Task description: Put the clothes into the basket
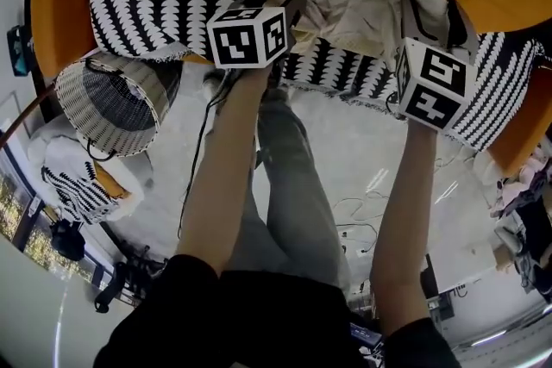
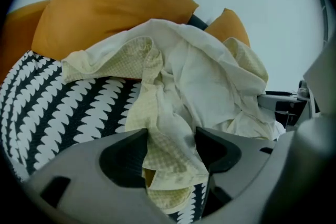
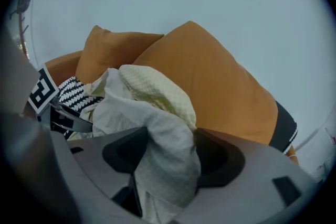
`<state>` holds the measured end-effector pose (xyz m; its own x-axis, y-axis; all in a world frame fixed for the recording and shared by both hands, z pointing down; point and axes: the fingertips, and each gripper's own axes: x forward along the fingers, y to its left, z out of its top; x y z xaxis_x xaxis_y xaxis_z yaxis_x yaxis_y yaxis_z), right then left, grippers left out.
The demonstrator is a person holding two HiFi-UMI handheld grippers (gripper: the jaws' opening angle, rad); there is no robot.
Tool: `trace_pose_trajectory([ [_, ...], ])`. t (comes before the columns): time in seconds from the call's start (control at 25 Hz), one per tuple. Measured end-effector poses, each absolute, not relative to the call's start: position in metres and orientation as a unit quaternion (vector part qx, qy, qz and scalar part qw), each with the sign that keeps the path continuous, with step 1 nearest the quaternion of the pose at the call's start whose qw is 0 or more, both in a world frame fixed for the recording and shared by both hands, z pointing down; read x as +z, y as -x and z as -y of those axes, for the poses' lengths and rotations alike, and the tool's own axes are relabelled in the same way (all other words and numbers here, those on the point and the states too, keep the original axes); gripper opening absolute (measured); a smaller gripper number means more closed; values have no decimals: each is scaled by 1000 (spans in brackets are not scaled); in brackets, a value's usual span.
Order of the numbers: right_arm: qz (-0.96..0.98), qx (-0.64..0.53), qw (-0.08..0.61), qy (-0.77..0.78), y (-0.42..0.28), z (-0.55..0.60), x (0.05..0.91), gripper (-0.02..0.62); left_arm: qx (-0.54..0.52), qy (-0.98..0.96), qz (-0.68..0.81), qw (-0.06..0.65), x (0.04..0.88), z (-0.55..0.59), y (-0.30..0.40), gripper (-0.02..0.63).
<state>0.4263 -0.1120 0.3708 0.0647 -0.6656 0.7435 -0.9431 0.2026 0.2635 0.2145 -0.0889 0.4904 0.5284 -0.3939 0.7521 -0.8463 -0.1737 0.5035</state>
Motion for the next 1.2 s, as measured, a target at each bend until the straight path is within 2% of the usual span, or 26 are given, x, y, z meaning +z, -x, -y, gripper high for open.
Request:
trace_pose_trajectory([
  [0.24,668,208,425,-574,-406,104,409,259,246,-738,400,485,502,93,-220,256],
  [0.28,668,212,434,-566,-402,101,414,229,252,-739,394,485,502,90,-217,209],
  [0.32,667,218,444,-557,-399,98,418,202,259,-740,391,482,502,87,-213,112],
  [0.36,665,222,454,-550,-396,96,422,183,262,-741,389,481,502,83,-209,66],
  [0.4,663,226,461,-545,-395,96,424,163,259,-742,388,481,500,81,-207,58],
  [0.52,660,234,454,-551,-393,95,416,104,238,-752,380,483,485,72,-205,51],
  [0.6,666,240,429,-561,-388,89,403,90,228,-760,378,477,469,62,-200,49],
  [0.8,701,260,346,-566,-352,69,375,80,193,-764,402,467,437,42,-161,49],
  [1.2,757,317,218,-528,-231,29,338,72,146,-749,488,424,380,1,-32,48],
])
